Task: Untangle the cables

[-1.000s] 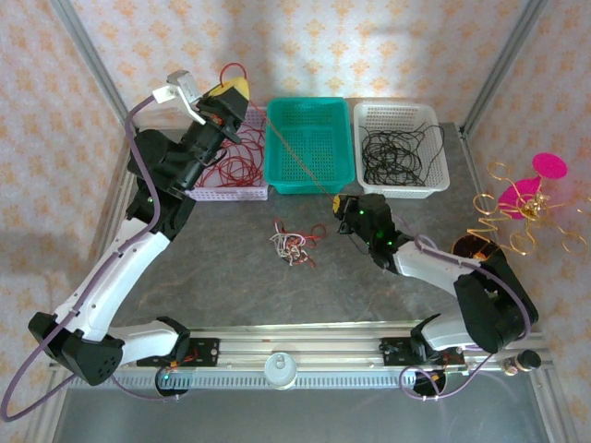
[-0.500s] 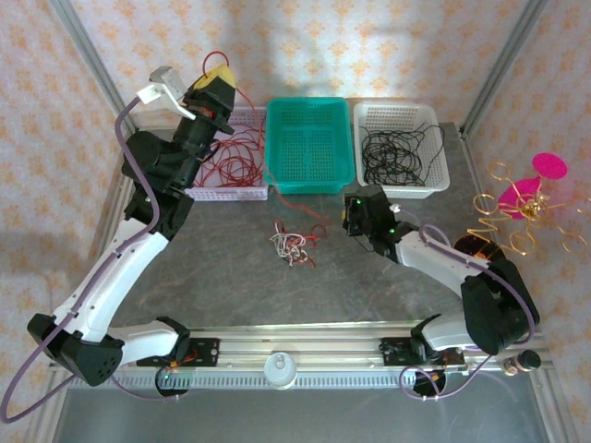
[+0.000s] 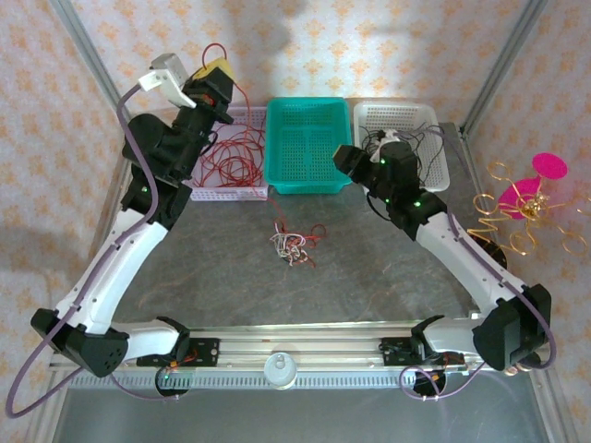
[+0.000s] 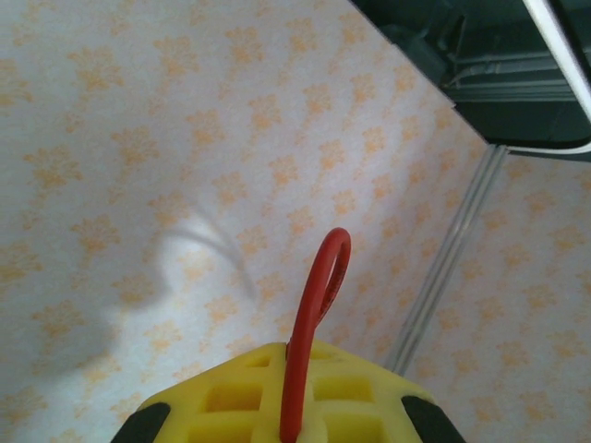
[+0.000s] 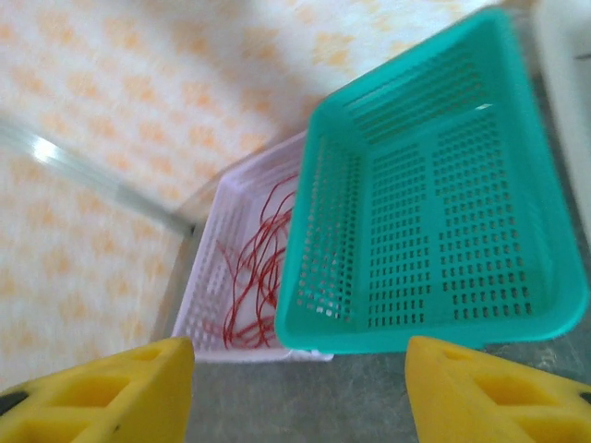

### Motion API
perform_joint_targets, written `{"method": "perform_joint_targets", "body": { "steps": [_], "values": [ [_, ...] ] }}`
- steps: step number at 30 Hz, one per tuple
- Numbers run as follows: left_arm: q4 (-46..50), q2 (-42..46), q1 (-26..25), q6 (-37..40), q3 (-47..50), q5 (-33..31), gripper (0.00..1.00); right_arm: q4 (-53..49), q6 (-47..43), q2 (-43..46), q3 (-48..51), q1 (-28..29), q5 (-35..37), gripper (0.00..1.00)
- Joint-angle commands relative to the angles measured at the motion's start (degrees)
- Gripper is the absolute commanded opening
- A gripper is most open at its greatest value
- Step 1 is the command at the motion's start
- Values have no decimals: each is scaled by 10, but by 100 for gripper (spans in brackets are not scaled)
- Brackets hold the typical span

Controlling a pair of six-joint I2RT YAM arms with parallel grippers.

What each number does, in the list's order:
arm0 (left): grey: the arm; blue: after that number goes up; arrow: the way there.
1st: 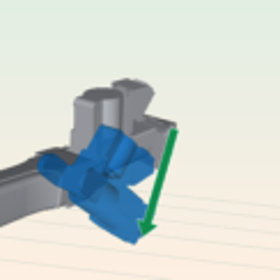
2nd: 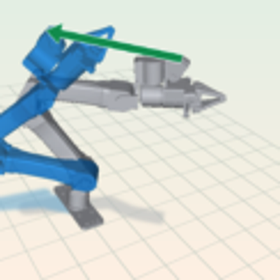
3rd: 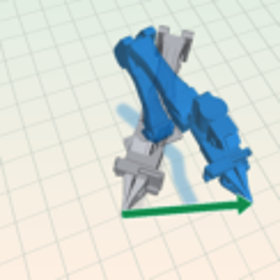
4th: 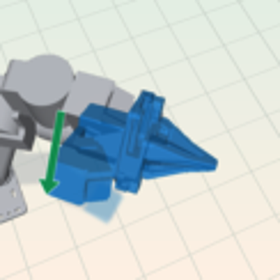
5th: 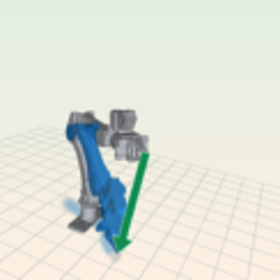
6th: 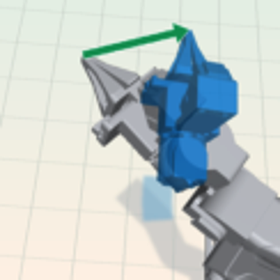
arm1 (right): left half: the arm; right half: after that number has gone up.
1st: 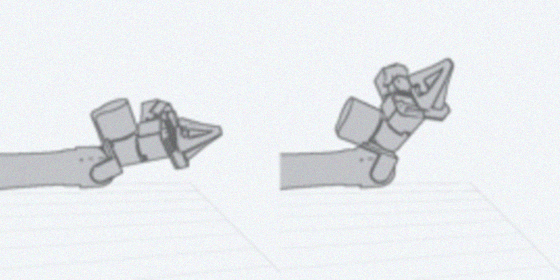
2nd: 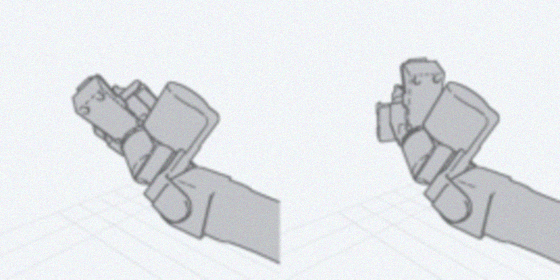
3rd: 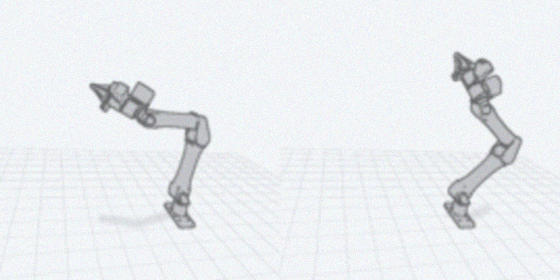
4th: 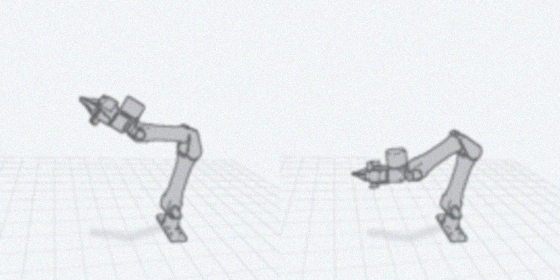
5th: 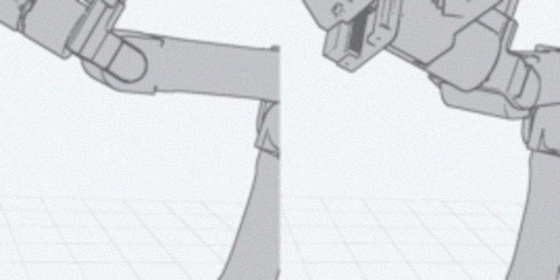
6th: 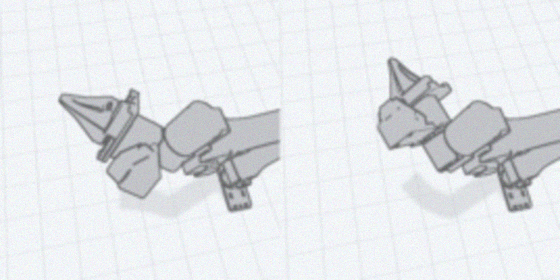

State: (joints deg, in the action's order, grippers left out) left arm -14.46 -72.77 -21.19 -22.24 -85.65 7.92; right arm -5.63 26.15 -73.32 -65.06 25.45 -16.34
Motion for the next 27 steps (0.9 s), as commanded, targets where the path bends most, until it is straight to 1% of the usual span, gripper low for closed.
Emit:
{"method": "perform_joint_targets", "body": {
  "steps": [1,4,10,15,21,24,27],
  "values": [
    [61,-24,19,23,-57,4,0,-47,-124,-19,-29,1,-96,62],
    [70,-52,36,30,-101,5,0,-34,-106,-24,-34,2,-112,62],
    [61,-131,69,48,-206,11,0,-25,-85,-32,-42,1,-98,62],
    [48,-201,107,30,-300,21,0,-29,-77,-45,-52,0,-102,62],
    [10,-270,157,-13,-360,61,0,-18,-53,-49,-47,1,-111,61],
    [6,-310,176,-17,-391,78,0,-12,-45,-50,-45,1,-119,61],
    [-9,-338,190,-22,-402,87,0,-15,-43,-53,-47,1,-126,60]
  ]
}}
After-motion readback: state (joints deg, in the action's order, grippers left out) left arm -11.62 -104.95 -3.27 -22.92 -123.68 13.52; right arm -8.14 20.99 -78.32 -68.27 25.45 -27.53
